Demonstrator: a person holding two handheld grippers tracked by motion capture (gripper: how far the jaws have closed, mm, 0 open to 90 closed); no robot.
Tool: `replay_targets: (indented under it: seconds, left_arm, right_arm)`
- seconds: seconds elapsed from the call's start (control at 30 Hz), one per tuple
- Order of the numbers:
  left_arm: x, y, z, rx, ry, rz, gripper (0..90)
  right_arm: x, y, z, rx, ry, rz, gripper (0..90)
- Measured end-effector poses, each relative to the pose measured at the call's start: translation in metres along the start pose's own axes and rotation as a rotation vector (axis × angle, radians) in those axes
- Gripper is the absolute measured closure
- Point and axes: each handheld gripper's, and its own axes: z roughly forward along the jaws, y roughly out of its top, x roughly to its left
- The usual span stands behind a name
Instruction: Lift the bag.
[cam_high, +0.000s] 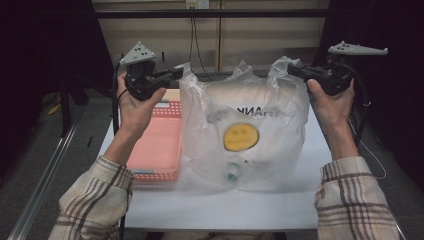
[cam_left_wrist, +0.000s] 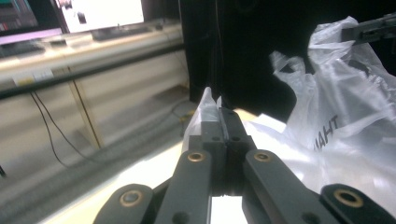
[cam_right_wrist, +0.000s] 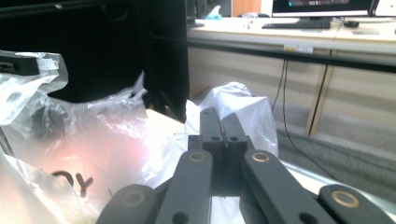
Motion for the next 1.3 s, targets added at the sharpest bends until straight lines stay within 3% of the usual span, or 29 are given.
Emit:
replay_targets:
  seconds: [0.13,0.27,0.43,0.53,0.57,0.6,0.63,0.77,0.87,0.93,1.3]
  left_arm:
    - [0.001,-0.014,0.005,0.031,-0.009,-0.006,90.0]
    - [-0.002,-0.017,0.008,0.033,-0.022,-0.007,89.6]
    - [-0.006,-0.017,0.009,0.021,-0.037,-0.013,84.6]
    - [-0.01,-0.015,0.009,0.016,-0.043,-0.017,73.9]
    - [-0.011,-0.015,0.009,0.017,-0.046,-0.013,70.0]
    - [-0.012,-0.014,0.008,0.016,-0.048,-0.006,67.7]
    - [-0.013,-0.014,0.007,0.011,-0.045,-0.002,65.5]
    - [-0.013,-0.012,0.003,-0.006,-0.02,-0.015,46.8]
    - [-0.012,-0.01,0.001,-0.013,0.004,-0.019,26.6]
    - [-0.012,-0.009,-0.001,-0.018,-0.009,-0.019,25.2]
    - [-0.016,-0.001,-0.014,-0.058,0.006,-0.015,11.3]
  right_arm:
    - [-0.006,-0.013,0.002,0.011,-0.002,0.019,90.0]
    - [-0.007,-0.022,0.007,0.041,0.001,0.024,90.0]
    - [0.003,-0.025,0.008,0.056,0.018,-0.01,90.0]
    - [0.005,-0.026,0.006,0.057,0.024,-0.027,90.0]
    - [0.006,-0.026,0.005,0.057,0.024,-0.027,87.3]
    - [0.006,-0.027,0.004,0.056,0.014,-0.028,74.7]
    - [0.006,-0.027,0.003,0.056,0.0,-0.025,69.7]
    - [0.006,-0.028,0.0,0.058,-0.015,-0.005,55.4]
    - [0.008,-0.029,-0.002,0.058,-0.026,-0.01,47.0]
    - [0.009,-0.029,-0.002,0.059,-0.031,-0.014,44.5]
    - [0.021,-0.033,-0.003,0.072,-0.04,-0.03,34.3]
